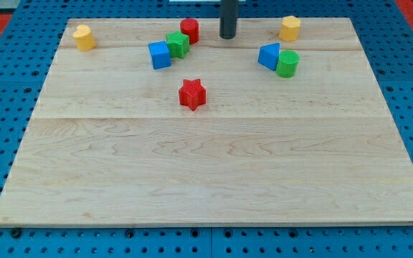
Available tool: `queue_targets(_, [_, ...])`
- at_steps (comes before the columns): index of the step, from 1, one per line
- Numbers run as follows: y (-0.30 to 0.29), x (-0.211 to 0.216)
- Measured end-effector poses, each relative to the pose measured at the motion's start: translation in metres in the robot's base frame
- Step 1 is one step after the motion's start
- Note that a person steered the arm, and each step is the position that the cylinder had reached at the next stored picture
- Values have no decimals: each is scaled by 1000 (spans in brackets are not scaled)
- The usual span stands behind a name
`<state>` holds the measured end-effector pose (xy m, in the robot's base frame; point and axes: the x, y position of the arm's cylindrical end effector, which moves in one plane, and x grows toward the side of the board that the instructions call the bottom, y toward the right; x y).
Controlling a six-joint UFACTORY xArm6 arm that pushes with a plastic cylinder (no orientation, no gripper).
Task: Separate the red circle green star and blue cube
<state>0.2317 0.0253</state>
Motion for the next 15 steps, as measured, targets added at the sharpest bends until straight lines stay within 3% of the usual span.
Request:
queue_targets(2, [-34,-1])
queue_targets(5, [-72,36])
queue_targets(7, [-120,73])
queue_targets(8, [-148,112])
queue_targets(10, [-146,89])
queue_targets(11, [-194,88])
queue_targets(13, [-248,131])
queue_targets(14, [-232,136])
queue_targets(15, [-174,131])
